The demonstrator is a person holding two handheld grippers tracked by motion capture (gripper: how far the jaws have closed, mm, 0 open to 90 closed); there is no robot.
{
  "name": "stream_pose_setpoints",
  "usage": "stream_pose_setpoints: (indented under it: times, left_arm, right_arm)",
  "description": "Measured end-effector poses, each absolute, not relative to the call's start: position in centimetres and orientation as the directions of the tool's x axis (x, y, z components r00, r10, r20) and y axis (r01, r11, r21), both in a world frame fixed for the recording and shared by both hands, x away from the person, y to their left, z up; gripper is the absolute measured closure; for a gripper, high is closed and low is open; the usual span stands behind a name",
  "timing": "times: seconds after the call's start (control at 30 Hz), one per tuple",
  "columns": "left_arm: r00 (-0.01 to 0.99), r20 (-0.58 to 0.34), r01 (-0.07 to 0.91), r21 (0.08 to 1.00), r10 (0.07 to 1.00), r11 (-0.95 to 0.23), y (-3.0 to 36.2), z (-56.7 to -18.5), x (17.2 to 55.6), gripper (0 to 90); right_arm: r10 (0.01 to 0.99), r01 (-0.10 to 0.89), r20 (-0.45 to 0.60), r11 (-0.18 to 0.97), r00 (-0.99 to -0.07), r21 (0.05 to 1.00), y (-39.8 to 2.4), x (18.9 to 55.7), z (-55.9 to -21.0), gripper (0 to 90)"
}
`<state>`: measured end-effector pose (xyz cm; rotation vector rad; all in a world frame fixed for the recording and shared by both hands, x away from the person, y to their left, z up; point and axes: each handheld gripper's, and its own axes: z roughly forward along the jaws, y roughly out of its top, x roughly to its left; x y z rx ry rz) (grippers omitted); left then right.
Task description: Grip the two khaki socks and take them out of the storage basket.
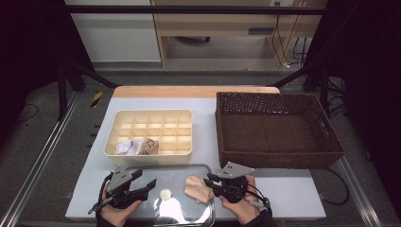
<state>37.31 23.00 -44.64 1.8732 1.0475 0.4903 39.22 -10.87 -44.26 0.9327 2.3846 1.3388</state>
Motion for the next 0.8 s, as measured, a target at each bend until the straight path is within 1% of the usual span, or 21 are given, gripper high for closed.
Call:
stream_pose_setpoints:
  times: [0.2,0.33,0.37,0.5,0.53,0.63,0.8]
  left_arm:
    - [0.556,-0.075,0.448,0.866,0.828,-0.222,21.5,-44.0,36.8,34.8]
    - [0.566,-0.068,0.449,0.861,0.822,-0.238,20.6,-44.9,36.4,34.9]
    - [0.567,-0.074,0.453,0.860,0.821,-0.235,20.6,-45.1,36.4,34.9]
    - [0.579,-0.082,0.443,0.867,0.811,-0.229,20.6,-45.5,36.3,35.3]
    - [0.584,-0.077,0.435,0.870,0.808,-0.231,20.7,-45.6,36.3,35.8]
    - [0.593,-0.062,0.427,0.870,0.803,-0.248,20.7,-46.0,36.3,36.4]
    - [0.599,-0.065,0.435,0.863,0.798,-0.256,20.7,-46.4,36.3,36.2]
  right_arm:
    - [0.609,0.417,0.104,0.398,-0.786,0.817,-9.1,39.3,-44.5,74.6]
    - [0.597,0.427,0.098,0.440,-0.796,0.790,-7.8,39.5,-45.6,74.6]
    - [0.595,0.426,0.095,0.447,-0.798,0.787,-7.7,39.5,-45.8,75.2]
    - [0.595,0.438,0.094,0.466,-0.798,0.768,-7.5,39.6,-46.0,86.6]
    - [0.596,0.441,0.093,0.471,-0.798,0.764,-7.5,39.7,-46.0,87.7]
    - [0.601,0.450,0.091,0.481,-0.794,0.752,-7.6,39.7,-46.0,88.6]
    - [0.602,0.452,0.128,0.426,-0.788,0.784,-8.2,39.6,-45.2,88.7]
